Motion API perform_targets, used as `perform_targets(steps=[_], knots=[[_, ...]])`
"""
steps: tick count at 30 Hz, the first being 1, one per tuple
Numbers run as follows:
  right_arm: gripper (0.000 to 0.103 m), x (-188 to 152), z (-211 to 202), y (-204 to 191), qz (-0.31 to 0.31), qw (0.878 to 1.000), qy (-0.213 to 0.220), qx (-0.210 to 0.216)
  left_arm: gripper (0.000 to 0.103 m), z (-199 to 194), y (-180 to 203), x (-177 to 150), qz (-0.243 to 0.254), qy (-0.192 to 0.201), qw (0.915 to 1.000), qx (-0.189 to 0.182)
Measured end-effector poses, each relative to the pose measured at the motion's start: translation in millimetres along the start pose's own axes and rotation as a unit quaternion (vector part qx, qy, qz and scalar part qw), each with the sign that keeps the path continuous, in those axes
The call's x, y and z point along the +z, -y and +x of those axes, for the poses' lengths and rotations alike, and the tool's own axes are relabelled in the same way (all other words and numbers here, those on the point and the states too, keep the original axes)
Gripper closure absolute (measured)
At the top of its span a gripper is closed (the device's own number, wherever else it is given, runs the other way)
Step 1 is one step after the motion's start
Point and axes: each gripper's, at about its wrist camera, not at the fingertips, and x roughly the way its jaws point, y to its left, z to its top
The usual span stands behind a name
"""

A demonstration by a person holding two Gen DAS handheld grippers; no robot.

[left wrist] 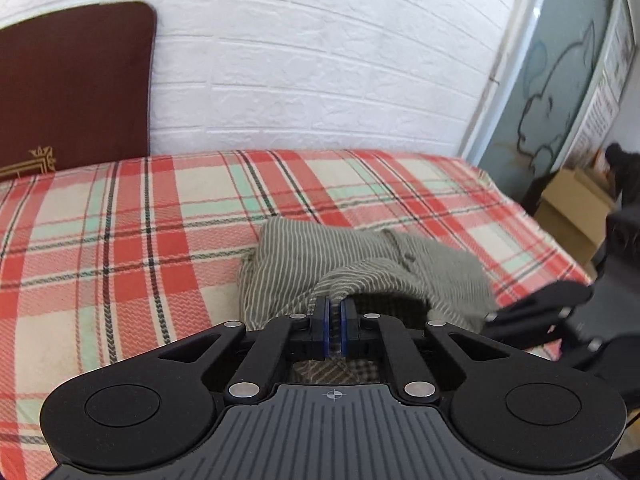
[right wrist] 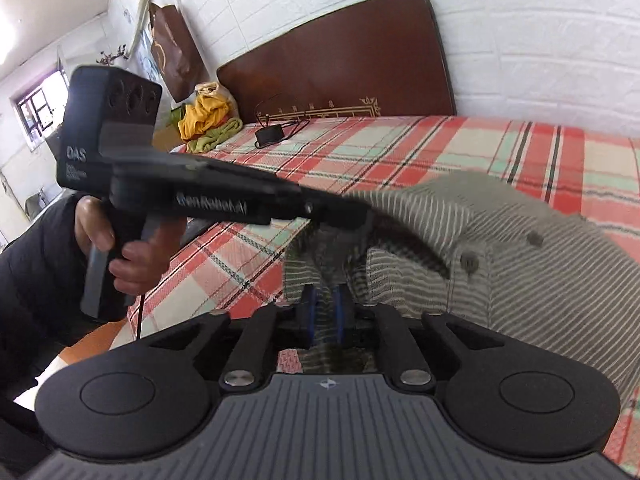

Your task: Fold clothes

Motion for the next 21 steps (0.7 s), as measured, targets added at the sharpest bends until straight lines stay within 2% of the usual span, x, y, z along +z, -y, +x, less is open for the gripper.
perform_targets(steps=[5, 11, 13, 14, 15, 21], knots=[[0.078, -4.1, 5.1, -2.7, -0.003, 1.0, 0.001, -0.004, 0.102, -0.4, -2.3, 2.4, -0.012, 0.004, 0.9999, -0.005], [0.077, -10.3, 18.6, -8.5, -0.027, 0.999, -0.015, -0.024, 0.101, -0.8, -4.6, 4.2, -0.027, 0.009, 0.9996, -0.008], [0.082, -12.1, 22.7, -9.5, -0.035, 0.999, -0.024, -0.028, 0.101, -0.4, -5.2, 3.7, -0.026, 0.007, 0.9996, -0.002], [0.096, -12.3, 23.1, -9.7, -0.036, 0.999, -0.029, -0.028, 0.101, -0.1, -6.3, 3.2, -0.027, 0.006, 0.9996, 0.001], [0.099, -12.6, 23.2, -10.1, -0.037, 0.998, -0.034, -0.028, 0.101, 0.3, -8.3, 2.5, -0.03, 0.006, 0.9995, 0.004], [0.1, -20.6, 4.9, -26.4, -0.09, 0.994, -0.014, -0.066, 0.101, 4.0, -25.9, -2.4, -0.064, 0.003, 0.9978, 0.016]])
